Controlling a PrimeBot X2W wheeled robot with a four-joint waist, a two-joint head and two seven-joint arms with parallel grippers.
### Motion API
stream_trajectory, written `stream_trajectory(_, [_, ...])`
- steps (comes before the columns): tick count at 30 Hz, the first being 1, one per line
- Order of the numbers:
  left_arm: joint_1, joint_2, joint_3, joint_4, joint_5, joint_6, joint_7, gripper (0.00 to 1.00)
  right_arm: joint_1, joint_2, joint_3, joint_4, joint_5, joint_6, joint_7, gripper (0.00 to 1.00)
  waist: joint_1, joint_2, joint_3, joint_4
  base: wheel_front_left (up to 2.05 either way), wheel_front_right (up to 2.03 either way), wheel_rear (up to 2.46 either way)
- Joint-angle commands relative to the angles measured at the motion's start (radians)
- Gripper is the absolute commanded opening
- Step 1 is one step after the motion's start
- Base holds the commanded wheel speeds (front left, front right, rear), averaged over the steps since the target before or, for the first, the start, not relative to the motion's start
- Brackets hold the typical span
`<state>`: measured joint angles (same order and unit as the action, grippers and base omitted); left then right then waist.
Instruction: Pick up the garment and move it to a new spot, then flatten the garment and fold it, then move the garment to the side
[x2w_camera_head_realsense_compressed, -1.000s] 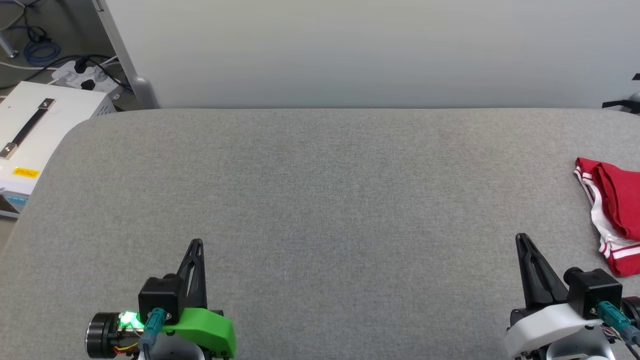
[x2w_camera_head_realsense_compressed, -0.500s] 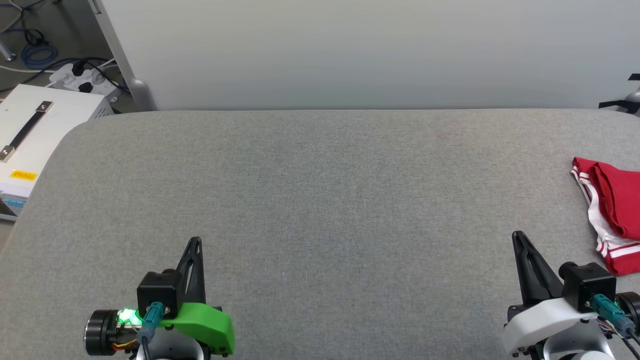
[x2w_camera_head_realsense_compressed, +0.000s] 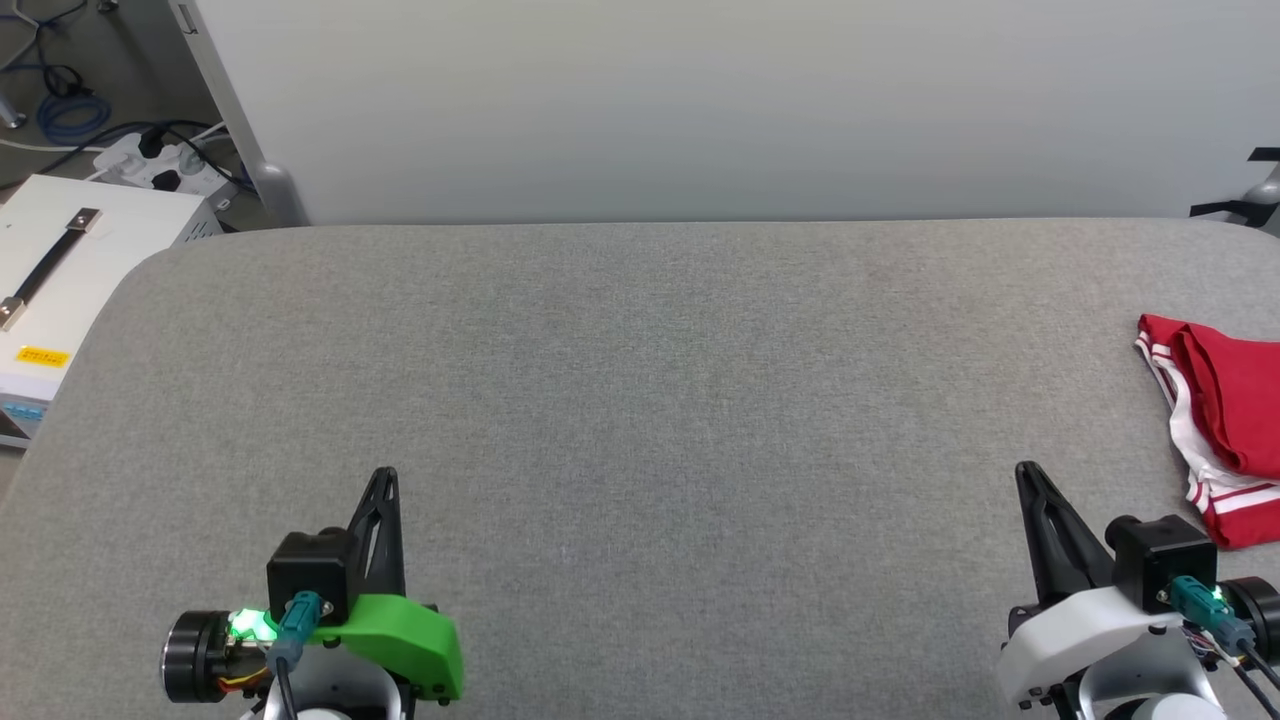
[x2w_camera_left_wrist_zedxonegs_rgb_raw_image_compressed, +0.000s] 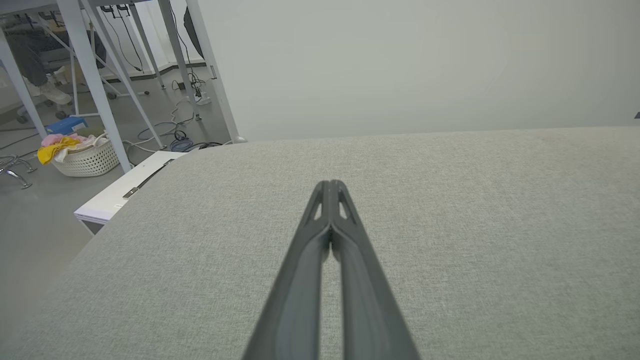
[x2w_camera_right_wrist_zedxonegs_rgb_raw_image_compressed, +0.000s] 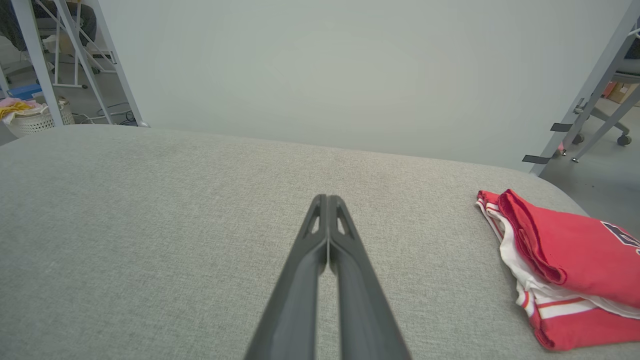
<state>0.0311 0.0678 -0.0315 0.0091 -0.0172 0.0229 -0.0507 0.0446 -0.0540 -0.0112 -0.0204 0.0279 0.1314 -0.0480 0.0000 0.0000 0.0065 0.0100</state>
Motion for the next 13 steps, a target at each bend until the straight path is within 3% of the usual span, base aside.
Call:
stream_trajectory(1, [-0.019, -0.006, 0.005, -0.004, 0.008, -0.005, 0.007, 0.0, -0.022, 0.002, 0.003, 0.005, -0.011, -0.001, 0.005, 0.0, 0.0, 0.0, 0.0, -0.001, 0.0, 0.0, 0.0])
stream_trajectory(13, [-0.026, -0.012, 0.019, -0.007, 0.013, -0.015, 0.031, 0.0, -0.034, 0.003, 0.007, 0.013, -0.02, -0.001, 0.028, 0.0, 0.0, 0.0, -0.004, -0.006, 0.0, 0.0, 0.0])
